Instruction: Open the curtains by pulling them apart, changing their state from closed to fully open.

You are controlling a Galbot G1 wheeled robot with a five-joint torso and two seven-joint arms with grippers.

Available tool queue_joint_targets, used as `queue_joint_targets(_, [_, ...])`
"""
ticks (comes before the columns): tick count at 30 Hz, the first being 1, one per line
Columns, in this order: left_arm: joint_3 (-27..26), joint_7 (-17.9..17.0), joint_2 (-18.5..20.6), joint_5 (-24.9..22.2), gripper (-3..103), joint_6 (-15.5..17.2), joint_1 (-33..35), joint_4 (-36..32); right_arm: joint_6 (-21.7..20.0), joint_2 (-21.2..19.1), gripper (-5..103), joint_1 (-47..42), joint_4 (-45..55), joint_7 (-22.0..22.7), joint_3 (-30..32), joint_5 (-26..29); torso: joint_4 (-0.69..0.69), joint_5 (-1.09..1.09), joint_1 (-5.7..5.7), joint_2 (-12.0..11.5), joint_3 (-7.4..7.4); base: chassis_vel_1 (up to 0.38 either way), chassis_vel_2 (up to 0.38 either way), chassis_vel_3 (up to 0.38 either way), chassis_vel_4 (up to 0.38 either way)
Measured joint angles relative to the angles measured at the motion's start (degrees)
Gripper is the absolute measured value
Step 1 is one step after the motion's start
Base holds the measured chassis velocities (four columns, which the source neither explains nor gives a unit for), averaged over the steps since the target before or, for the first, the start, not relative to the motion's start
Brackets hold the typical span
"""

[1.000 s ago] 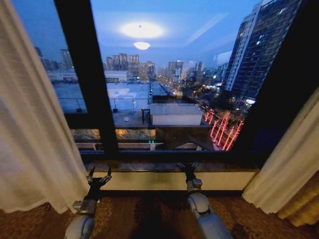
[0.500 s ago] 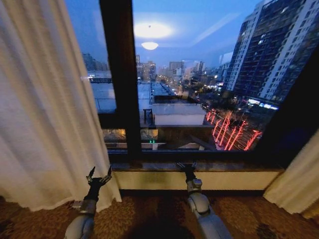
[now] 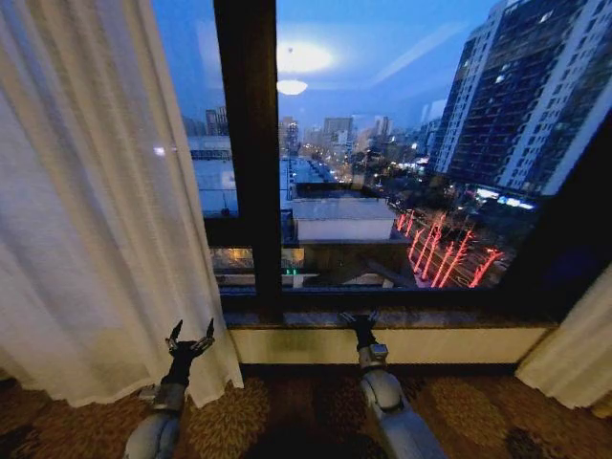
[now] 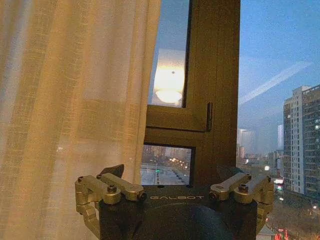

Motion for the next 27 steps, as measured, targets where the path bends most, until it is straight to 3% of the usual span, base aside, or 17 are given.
queue_joint_targets(27, [-0.04,-0.04,0.01,0.0,100,0.0,0.0,0.0,0.0,0.02,100,0.0,0.01,-0.02,-0.04,0.0,0.01,0.0,-0.01,0.0,0.0,0.067,0.065,-0.065,-0.065])
